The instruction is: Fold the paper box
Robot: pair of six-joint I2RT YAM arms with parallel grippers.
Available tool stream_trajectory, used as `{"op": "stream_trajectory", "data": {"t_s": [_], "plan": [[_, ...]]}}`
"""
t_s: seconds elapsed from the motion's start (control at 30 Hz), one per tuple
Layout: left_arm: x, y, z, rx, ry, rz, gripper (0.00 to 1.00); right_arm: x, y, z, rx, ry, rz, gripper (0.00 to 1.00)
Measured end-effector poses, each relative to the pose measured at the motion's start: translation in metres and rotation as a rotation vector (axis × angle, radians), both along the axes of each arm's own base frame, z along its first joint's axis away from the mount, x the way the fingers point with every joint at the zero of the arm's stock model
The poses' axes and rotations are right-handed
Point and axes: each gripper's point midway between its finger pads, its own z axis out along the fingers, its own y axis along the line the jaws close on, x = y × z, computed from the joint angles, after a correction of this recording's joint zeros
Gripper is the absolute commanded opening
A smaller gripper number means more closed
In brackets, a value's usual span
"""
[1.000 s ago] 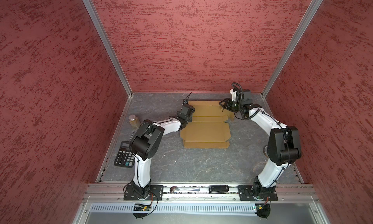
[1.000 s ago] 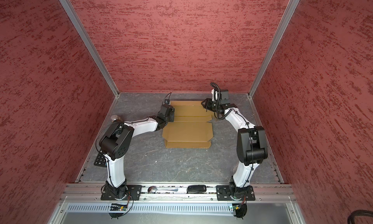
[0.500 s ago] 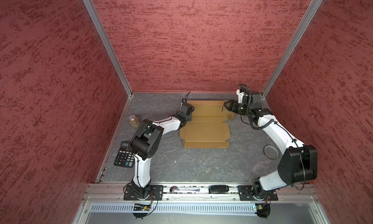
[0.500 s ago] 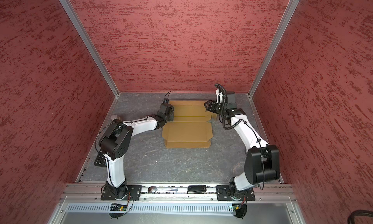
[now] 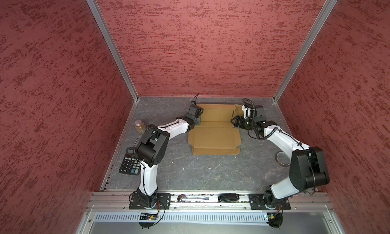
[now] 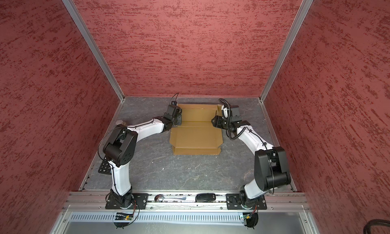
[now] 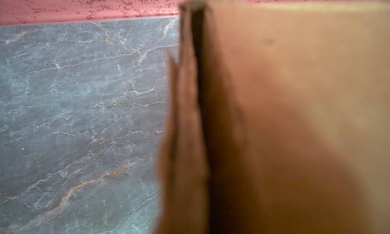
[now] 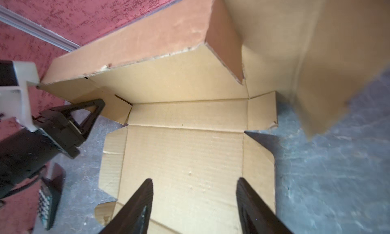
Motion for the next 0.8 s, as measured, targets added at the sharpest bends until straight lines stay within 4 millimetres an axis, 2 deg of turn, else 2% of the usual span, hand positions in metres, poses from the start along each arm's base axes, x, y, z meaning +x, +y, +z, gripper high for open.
{"op": "stream_trajectory", "data": {"t_s": [0.3, 0.8], "plan": [[-0.003, 0.0, -0.003, 0.003, 0.019, -0.008, 0.08, 0.019, -0.007, -0.055, -0.054, 0.046, -0.045, 0.7], [-0.003, 0.0, -0.003, 0.014, 0.018, -0.017, 0.08, 0.035, -0.028, -0.081, -0.12, 0.032, -0.13, 0.71]]}}
